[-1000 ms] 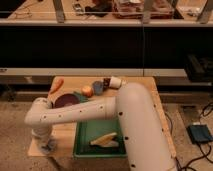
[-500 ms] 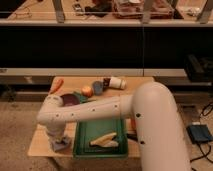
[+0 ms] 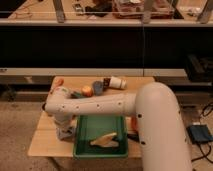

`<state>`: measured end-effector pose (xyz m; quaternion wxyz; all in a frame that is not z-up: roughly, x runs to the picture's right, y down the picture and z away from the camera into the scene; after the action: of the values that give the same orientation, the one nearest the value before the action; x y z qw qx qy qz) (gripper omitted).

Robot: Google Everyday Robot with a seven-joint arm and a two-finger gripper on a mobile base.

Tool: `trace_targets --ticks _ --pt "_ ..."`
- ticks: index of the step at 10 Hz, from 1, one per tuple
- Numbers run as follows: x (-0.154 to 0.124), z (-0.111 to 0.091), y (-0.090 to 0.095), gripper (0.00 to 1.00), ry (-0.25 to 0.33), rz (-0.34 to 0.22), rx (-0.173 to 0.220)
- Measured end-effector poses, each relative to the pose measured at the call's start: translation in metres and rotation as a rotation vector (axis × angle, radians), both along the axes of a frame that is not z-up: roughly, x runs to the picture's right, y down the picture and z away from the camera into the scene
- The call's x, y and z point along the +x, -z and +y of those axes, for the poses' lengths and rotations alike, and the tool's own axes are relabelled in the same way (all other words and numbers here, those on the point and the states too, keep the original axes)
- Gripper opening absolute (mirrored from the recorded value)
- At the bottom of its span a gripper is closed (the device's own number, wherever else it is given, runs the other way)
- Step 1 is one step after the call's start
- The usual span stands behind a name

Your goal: Wipe table surface with towel

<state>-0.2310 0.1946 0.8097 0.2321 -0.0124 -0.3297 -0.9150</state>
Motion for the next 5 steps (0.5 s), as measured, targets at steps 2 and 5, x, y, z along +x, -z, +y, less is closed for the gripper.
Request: trace_targets --ticks 2,5 --pt "-0.030 -0.011 -0.008 0.00 -0.015 -0.025 0.016" --pt "-0.084 -0.003 -0.011 0.00 0.028 -0.094 0.008"
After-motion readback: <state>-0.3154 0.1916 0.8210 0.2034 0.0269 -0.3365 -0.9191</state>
